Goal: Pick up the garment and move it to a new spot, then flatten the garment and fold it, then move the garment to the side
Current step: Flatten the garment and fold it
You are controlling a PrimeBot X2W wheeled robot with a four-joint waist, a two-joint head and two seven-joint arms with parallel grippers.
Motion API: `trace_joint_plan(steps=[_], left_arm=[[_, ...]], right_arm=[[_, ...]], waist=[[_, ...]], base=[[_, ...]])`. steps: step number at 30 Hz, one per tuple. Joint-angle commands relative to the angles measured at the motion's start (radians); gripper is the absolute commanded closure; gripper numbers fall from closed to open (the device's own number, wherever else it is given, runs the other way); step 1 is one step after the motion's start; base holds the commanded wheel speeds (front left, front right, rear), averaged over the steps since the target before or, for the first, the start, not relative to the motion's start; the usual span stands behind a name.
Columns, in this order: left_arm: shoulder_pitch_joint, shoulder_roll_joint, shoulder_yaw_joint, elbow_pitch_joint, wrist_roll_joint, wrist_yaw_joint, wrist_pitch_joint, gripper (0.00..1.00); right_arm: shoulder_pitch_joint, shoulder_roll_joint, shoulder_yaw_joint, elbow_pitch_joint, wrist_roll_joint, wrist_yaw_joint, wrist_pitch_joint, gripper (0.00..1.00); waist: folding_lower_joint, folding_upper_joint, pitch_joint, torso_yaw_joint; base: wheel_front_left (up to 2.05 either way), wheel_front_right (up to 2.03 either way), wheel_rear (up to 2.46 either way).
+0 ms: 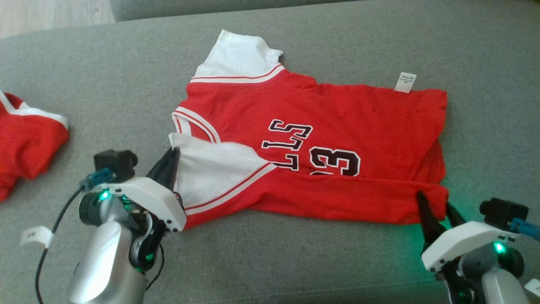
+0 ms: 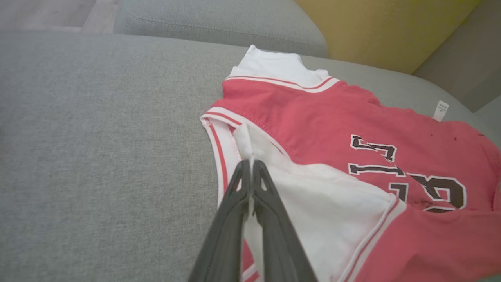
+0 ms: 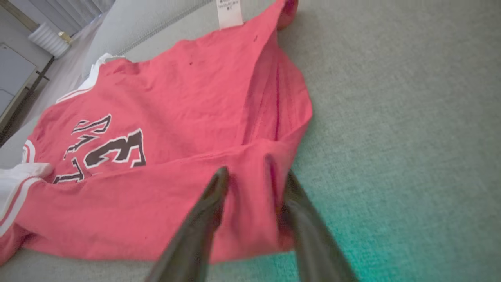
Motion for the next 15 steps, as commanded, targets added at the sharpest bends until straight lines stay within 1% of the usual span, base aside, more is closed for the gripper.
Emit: trace_joint_plan(steps=[1, 5, 9, 11, 12, 15], left_arm=[[-0.055, 0.012, 0.038, -0.008, -0.001, 0.002, -0.047, 0.00], [-0.051, -0.001, 0.060, 0.001, 0.005, 0.028, -0.172, 0.00], [-0.008, -0.003, 0.081, -0.027, 0.031, 0.075, -0.286, 0.00], [0.018, -0.004, 0.088, -0.063, 0.055, 0.104, -0.318, 0.00], [0.018, -0.004, 0.088, -0.063, 0.055, 0.104, -0.318, 0.00], [0.067, -0.007, 0.096, -0.129, 0.090, 0.137, -0.338, 0.00]], right_arm=[[-0.041, -0.011, 0.032, -0.030, -0.003, 0.007, -0.037, 0.00], [-0.038, -0.011, 0.045, -0.066, -0.008, 0.007, -0.124, 0.00], [-0.034, -0.017, 0.064, -0.141, -0.075, 0.007, -0.229, 0.00], [-0.031, -0.028, 0.068, -0.182, -0.122, 0.007, -0.277, 0.00], [-0.031, -0.028, 0.068, -0.182, -0.122, 0.007, -0.277, 0.00], [-0.023, -0.031, 0.075, -0.230, -0.171, 0.007, -0.314, 0.00]], waist=[[0.0000, -0.0001, 0.006, -0.001], [0.0000, -0.0001, 0.008, 0.003], [0.0000, -0.0001, -0.003, 0.000], [0.0000, -0.0001, -0.013, 0.001], [0.0000, -0.0001, -0.013, 0.001], [0.0000, -0.0001, -0.028, -0.002]], base=[[0.00, 0.00, 0.00], [0.00, 0.00, 0.00], [0.00, 0.00, 0.00], [0.00, 0.00, 0.00], [0.00, 0.00, 0.00], [0.00, 0.00, 0.00]])
